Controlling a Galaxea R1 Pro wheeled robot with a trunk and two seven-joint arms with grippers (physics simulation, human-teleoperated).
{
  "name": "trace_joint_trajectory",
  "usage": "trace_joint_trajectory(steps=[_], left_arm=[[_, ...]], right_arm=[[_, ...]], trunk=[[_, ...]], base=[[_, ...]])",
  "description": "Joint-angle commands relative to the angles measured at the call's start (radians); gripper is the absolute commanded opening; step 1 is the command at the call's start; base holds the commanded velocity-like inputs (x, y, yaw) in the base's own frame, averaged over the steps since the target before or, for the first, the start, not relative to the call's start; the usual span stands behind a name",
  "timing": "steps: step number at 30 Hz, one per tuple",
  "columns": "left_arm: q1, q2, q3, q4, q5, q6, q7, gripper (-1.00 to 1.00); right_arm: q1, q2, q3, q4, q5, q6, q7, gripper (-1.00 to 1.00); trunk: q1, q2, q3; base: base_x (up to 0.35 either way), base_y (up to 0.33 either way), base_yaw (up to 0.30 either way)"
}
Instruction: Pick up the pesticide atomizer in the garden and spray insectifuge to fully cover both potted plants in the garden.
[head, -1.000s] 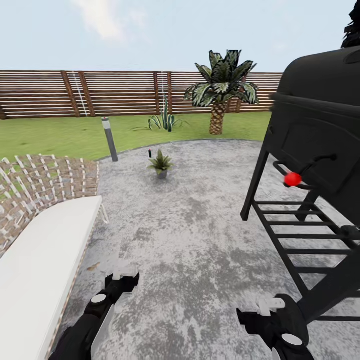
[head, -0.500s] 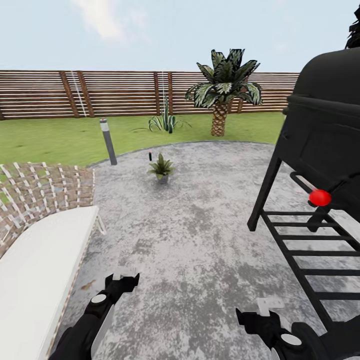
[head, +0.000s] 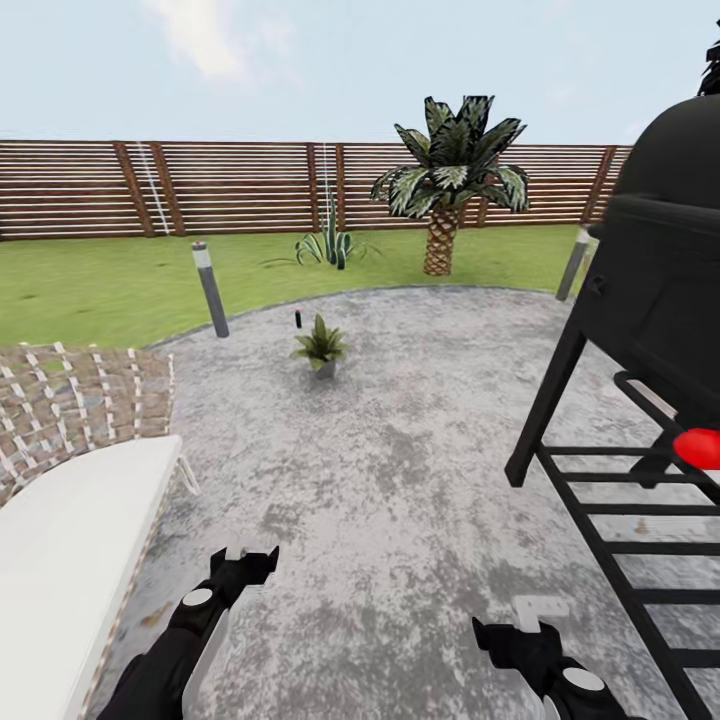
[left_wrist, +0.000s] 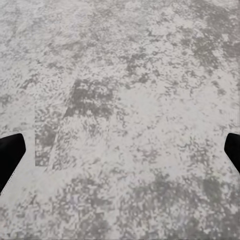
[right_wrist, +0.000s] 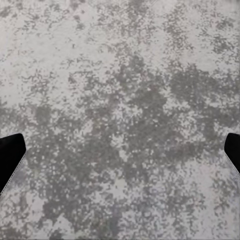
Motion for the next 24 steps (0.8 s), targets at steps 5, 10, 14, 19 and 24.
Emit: trace_joint_trajectory(steps=[5, 10, 14, 19, 24], left_arm=[[-0.001, 0.0, 0.0, -0.001, 0.001, 0.006, -0.001, 1.0], [0.0, 0.0, 0.0, -0.001, 0.001, 0.006, -0.001, 1.0], [0.0, 0.0, 0.0, -0.001, 0.001, 0.006, -0.002, 1.0], [0.0, 0.0, 0.0, -0.001, 0.001, 0.006, -0.002, 1.0], [-0.001, 0.0, 0.0, -0.001, 0.001, 0.006, -0.002, 1.0]], right_arm=[[0.0, 0.0, -0.005, -0.001, 0.0, 0.005, 0.0, 1.0], [0.0, 0.0, -0.006, -0.001, 0.0, 0.005, 0.0, 1.0], [0.0, 0.0, -0.007, -0.001, 0.0, 0.005, 0.0, 1.0], [0.0, 0.0, -0.007, -0.001, 0.0, 0.005, 0.0, 1.0], [0.0, 0.0, -0.007, -0.001, 0.0, 0.005, 0.0, 1.0]], trunk=[[0.001, 0.0, -0.001], [0.001, 0.0, -0.001], [0.001, 0.0, -0.001], [0.001, 0.0, -0.001], [0.001, 0.0, -0.001]], base=[[0.347, 0.0, 0.0], [0.347, 0.0, 0.0], [0.347, 0.0, 0.0], [0.347, 0.0, 0.0], [0.347, 0.0, 0.0]])
